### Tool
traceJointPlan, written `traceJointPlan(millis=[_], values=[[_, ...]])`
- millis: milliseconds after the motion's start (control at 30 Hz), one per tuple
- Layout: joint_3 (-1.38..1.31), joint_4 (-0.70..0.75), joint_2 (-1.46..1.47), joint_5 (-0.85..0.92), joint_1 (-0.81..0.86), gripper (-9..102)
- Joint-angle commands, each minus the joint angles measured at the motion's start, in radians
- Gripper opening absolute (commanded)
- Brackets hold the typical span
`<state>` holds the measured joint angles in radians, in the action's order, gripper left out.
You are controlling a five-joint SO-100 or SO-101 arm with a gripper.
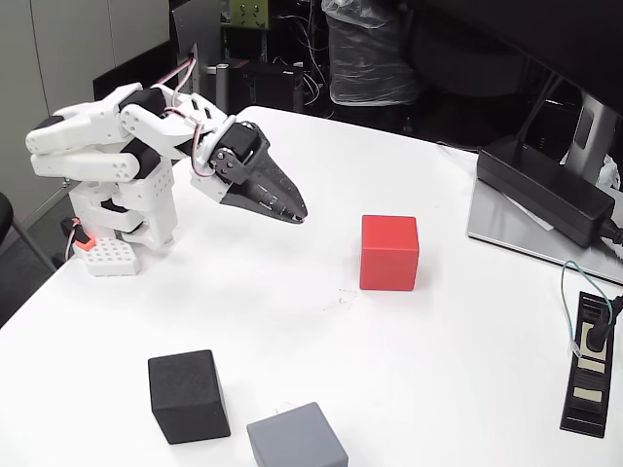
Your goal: Stack the three blocks in an ordered color.
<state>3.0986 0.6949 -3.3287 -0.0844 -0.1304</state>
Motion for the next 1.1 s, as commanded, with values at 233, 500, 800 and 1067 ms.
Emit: traceJointPlan(millis=[233,500,800,1067], values=[[-0.012,-0.008,-0.005,-0.012,0.002,0],[-0.012,-0.008,-0.005,-0.012,0.002,0],[-0.012,-0.008,-0.005,-0.012,0.002,0],[-0.012,-0.008,-0.006,-0.023,-0.011,0]])
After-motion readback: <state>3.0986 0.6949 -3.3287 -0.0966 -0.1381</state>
